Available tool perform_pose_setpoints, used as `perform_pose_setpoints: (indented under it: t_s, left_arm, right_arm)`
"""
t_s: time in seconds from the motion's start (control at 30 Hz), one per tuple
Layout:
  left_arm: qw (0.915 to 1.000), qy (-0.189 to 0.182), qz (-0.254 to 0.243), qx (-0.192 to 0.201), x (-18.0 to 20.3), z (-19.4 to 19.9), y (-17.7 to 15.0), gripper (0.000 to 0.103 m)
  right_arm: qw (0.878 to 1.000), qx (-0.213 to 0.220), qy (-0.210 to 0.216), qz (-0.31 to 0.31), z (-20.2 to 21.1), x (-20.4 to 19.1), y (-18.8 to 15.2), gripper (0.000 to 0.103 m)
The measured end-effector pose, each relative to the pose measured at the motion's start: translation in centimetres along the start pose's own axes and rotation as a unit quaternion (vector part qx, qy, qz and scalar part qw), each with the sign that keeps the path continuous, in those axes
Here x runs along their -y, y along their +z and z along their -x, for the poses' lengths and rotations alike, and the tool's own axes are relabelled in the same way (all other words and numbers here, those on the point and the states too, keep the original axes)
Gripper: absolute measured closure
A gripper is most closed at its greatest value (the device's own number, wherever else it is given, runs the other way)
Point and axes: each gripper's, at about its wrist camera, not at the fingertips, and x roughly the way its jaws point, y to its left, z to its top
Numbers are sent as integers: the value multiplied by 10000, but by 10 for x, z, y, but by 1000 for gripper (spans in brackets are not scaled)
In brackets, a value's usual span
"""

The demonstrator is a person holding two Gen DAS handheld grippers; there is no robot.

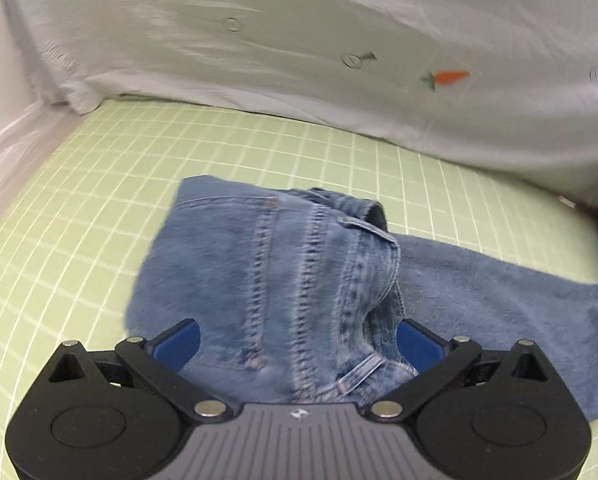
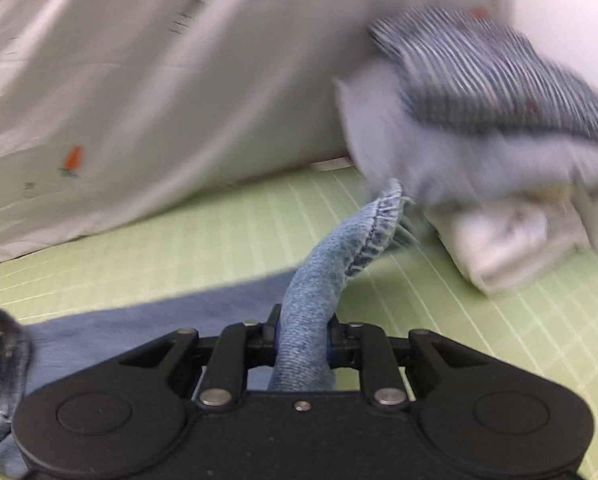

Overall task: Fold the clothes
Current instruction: 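Grasp a leg hem with the right gripper and lift it, then fold the held leg hem over the seat with the right gripper and release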

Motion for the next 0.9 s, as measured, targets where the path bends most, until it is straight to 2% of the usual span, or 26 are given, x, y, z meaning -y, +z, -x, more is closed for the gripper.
perform_pose_setpoints:
  t_s: [0.17, 0.33, 0.4, 0.47, 0.5, 0.53, 0.57, 0.6, 0.67, 0.7, 0.8, 0.9]
  left_arm:
    - [9999, 50, 121, 60, -36, 14, -3, 0]
    - [9997, 72, 175, 154, -72, 19, 1, 0]
    - [9998, 70, 125, 158, -84, 17, 5, 0]
    - [9999, 68, 61, 143, -95, 14, 8, 0]
    - [9999, 69, 44, 133, -101, 12, 9, 0]
    - [9999, 44, 32, 135, -105, 11, 11, 0]
    - [9999, -3, 15, 139, -111, 8, 13, 0]
    - [9999, -48, -5, 152, -115, 5, 16, 0]
    - [9998, -108, -33, 182, -124, -3, 24, 0]
    - [9998, -105, 13, 143, -128, -8, 29, 0]
    - [9996, -181, 209, 11, -136, -25, 41, 0]
    - [9997, -206, 47, -88, -136, -37, 41, 0]
  right_arm:
    - [9981, 351, 309, 409, 26, -62, 10, 84]
    - [9914, 348, 779, 992, 34, -141, -7, 84]
    - [9880, 198, 864, 1264, 29, -176, -26, 83]
    - [9846, -83, 915, 1490, 18, -209, -52, 78]
    - [9826, -381, 920, 1568, 7, -223, -69, 70]
    - [9797, -679, 924, 1644, -5, -237, -87, 66]
    - [9756, -1030, 916, 1707, -16, -249, -105, 66]
    - [9724, -1230, 856, 1788, -23, -258, -120, 62]
    - [9679, -1111, 801, 2106, -22, -273, -127, 61]
    - [9681, -1063, 813, 2117, -20, -276, -123, 61]
    - [9786, -964, 891, 1586, -11, -270, -98, 59]
    - [9914, -552, 778, 896, 4, -255, -80, 40]
